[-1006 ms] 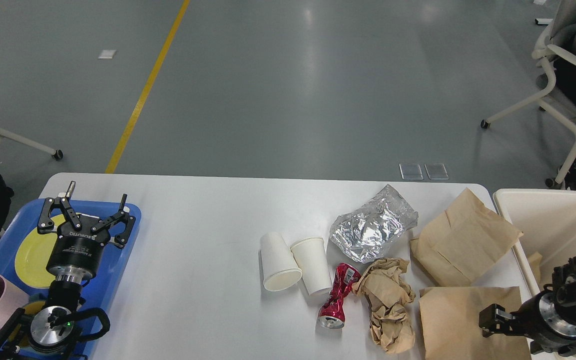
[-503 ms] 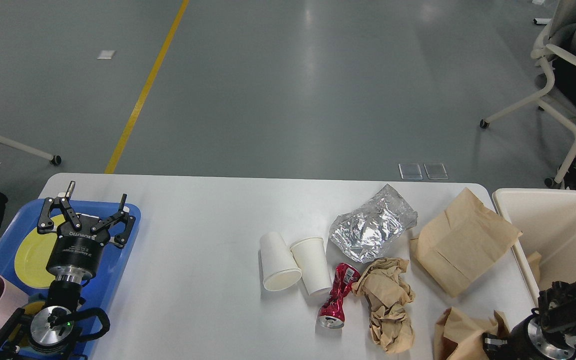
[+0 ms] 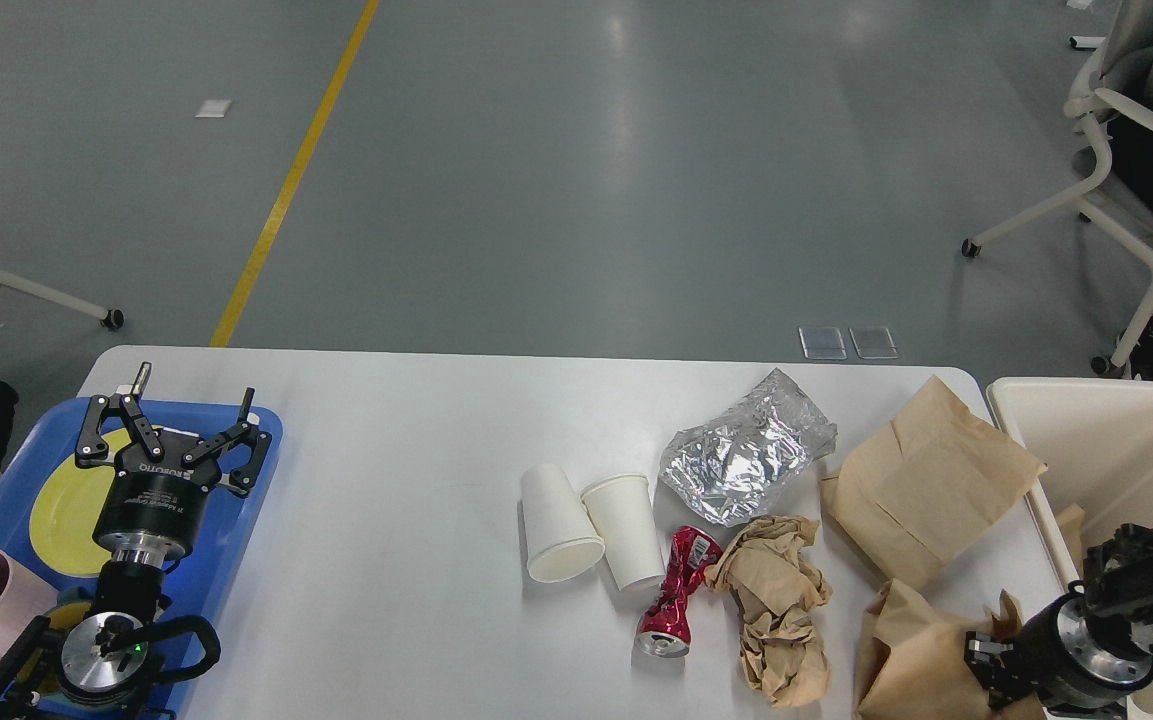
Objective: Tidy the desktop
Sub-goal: 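Grasp and lift the brown paper bag with the right gripper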
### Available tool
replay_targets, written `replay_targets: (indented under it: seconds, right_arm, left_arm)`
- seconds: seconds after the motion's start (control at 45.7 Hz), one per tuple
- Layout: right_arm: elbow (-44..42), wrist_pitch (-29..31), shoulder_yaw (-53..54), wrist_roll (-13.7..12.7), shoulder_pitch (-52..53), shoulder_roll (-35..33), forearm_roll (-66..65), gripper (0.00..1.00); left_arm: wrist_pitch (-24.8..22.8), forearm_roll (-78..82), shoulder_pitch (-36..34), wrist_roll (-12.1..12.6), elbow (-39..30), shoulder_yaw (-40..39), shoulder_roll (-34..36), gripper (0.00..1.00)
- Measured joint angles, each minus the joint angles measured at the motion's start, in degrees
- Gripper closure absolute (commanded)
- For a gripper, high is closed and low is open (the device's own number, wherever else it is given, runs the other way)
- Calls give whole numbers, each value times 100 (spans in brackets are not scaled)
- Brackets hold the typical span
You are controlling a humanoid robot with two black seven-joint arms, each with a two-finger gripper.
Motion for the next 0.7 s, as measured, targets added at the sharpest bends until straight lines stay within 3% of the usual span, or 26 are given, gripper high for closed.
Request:
replay_targets:
  seconds: [0.131,0.569,0.7]
  right_arm:
    - [180,609,-302,-102,712,-28,241,100]
    - [883,2774,-2382,-147,4715,-39,1136,100]
    - [879,3168,-2642,-321,5511,-35,1139,100]
  left_arm:
    - [0,0,0,0,0,0,0,4]
    - [0,7,0,1,1,-8,0,4]
    - [0,3,0,0,1,-9,0,4]
